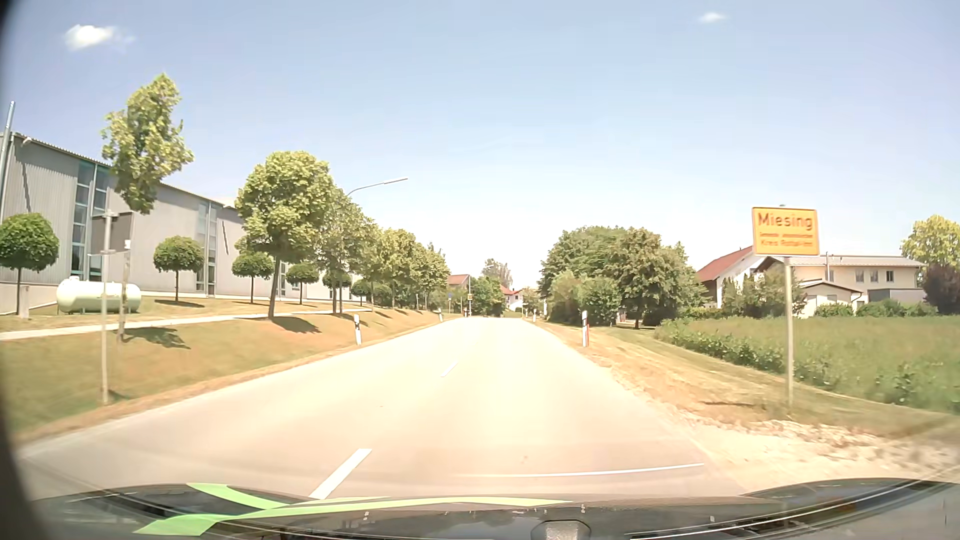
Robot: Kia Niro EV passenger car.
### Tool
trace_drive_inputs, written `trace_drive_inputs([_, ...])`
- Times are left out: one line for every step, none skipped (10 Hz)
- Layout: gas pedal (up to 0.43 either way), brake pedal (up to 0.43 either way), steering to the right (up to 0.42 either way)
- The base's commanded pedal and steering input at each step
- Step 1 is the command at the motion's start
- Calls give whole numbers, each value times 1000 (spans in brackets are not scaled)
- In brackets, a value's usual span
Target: Follow the waypoints while adhering to traffic rules and regulations
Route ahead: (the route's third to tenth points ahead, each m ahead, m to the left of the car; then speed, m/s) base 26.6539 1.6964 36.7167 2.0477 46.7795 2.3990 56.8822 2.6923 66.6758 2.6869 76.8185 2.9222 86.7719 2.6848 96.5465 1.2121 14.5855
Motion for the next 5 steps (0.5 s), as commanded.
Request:
trace_drive_inputs([197,0,-2])
trace_drive_inputs([197,0,-2])
trace_drive_inputs([197,0,-2])
trace_drive_inputs([197,0,-2])
trace_drive_inputs([197,0,-2])
